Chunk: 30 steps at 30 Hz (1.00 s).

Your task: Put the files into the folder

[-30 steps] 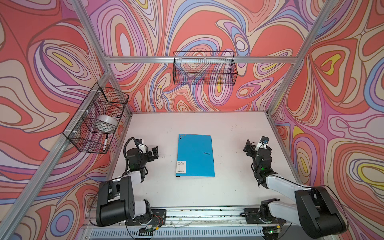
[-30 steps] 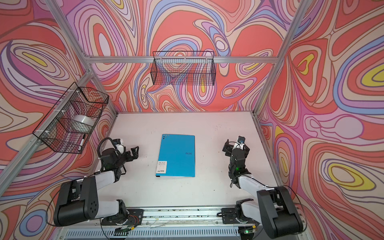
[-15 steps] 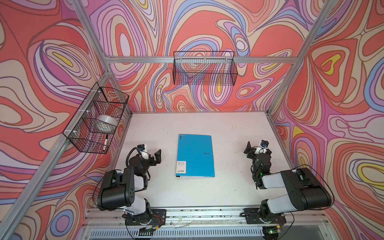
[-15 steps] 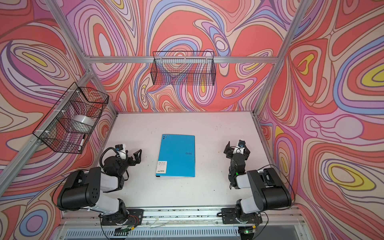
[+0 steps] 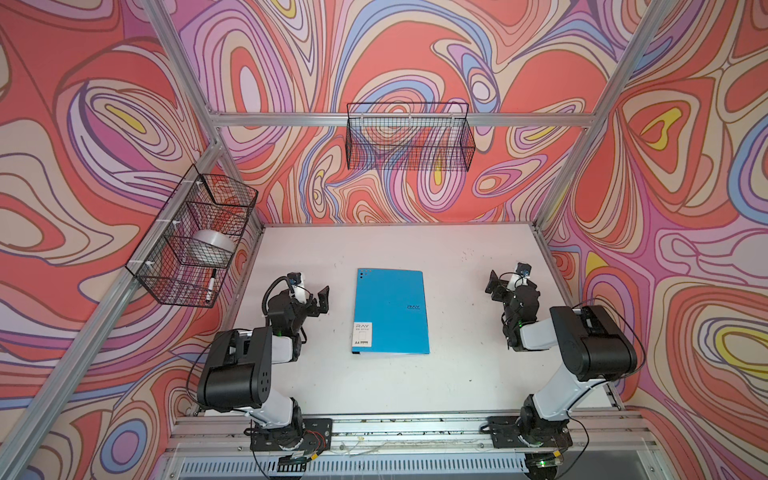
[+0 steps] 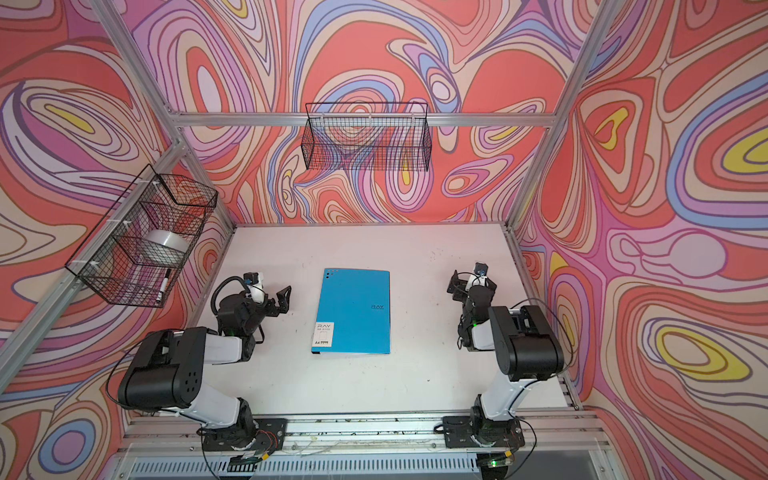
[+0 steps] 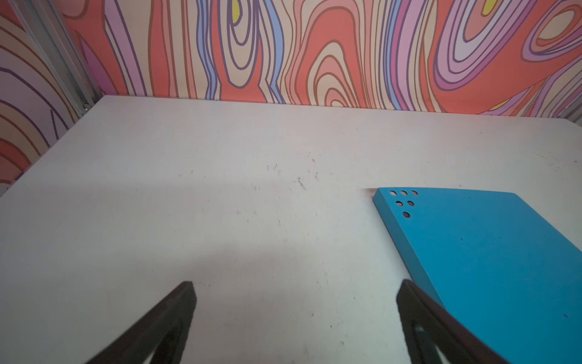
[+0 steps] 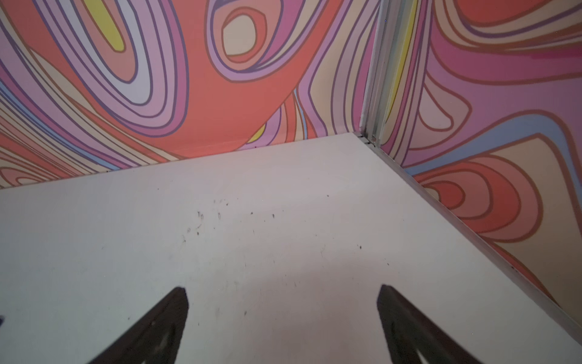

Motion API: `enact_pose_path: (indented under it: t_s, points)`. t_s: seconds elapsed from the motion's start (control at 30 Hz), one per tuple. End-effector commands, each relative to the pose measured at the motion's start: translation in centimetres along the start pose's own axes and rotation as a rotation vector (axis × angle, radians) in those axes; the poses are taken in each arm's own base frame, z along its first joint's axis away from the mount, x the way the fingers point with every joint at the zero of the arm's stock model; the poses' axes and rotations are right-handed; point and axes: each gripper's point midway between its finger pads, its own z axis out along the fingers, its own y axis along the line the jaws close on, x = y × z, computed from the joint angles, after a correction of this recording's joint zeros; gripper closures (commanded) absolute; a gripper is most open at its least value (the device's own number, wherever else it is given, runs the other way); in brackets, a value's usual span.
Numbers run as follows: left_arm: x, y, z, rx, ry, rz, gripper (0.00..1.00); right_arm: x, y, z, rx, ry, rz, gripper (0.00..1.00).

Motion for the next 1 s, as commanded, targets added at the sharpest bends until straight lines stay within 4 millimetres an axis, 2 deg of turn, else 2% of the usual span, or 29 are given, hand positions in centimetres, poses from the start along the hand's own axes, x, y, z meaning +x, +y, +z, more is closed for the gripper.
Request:
enact_pose_path:
  t_s: [0.0,0.97]
  points:
    - [1.24,0.48,0.11,-0.048,0.068,0.030,0.00,2.58,-0.05,-0.17,-0.015,0.111,-0.008,0.02]
    - [1.14,0.43,0.03,-0.047,0.056,0.031,0.00,2.34,-0.06,-0.25,-0.013,0.096,-0.010,0.02]
